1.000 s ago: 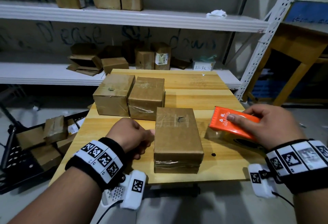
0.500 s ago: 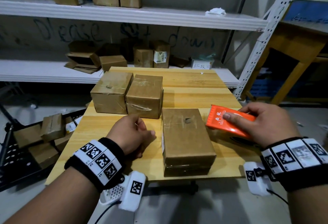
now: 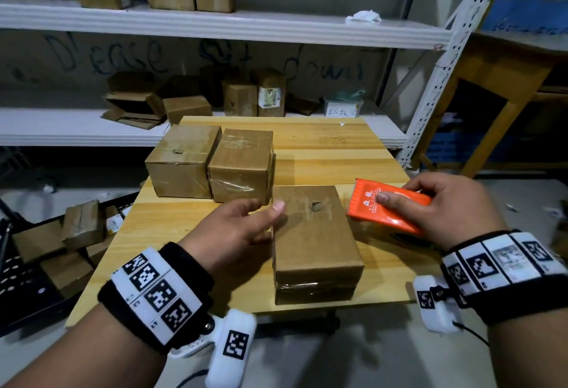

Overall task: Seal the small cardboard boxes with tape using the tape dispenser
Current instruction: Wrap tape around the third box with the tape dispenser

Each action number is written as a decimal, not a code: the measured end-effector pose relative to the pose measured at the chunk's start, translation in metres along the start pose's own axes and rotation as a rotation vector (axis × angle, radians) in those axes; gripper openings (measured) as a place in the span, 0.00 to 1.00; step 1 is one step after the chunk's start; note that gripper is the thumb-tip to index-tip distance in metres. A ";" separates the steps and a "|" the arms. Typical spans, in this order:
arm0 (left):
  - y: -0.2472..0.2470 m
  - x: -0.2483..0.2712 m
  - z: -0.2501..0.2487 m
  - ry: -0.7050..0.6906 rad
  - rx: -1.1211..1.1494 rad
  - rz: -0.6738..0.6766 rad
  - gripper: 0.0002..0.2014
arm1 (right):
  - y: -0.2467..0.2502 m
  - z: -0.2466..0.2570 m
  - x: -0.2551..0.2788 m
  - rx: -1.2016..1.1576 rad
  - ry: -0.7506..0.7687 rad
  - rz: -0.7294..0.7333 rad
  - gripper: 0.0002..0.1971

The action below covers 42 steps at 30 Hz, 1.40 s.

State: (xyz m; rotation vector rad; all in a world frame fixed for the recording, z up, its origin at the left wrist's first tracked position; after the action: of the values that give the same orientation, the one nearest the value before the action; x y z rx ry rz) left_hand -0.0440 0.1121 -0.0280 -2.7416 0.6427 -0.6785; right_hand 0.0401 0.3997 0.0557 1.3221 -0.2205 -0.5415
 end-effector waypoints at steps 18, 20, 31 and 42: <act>0.022 0.032 -0.043 -0.294 -0.477 -0.097 0.24 | -0.021 0.052 0.027 -0.516 0.062 0.229 0.33; 0.021 0.031 -0.042 -0.298 -0.575 -0.078 0.47 | -0.021 0.057 0.031 -0.519 0.057 0.228 0.33; 0.016 0.031 -0.033 -0.212 -0.366 -0.042 0.35 | -0.010 0.068 0.043 -0.445 0.076 0.197 0.30; 0.018 0.032 -0.033 -0.227 -0.290 -0.084 0.13 | -0.001 0.057 0.047 -0.465 0.080 0.222 0.33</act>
State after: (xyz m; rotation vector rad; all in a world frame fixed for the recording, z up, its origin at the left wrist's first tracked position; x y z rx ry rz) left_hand -0.0413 0.0766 0.0068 -3.0656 0.6185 -0.3016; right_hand 0.0546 0.3276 0.0618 0.8517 -0.1605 -0.3239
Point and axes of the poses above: each hand's wrist, its own x-axis away from the middle knuckle, its own y-axis out of the back of the hand, z = x × y, the point moved 10 cm from there along -x, towards the middle knuckle, and after that the axes turned 14 degrees about x, right-handed, at the moved point
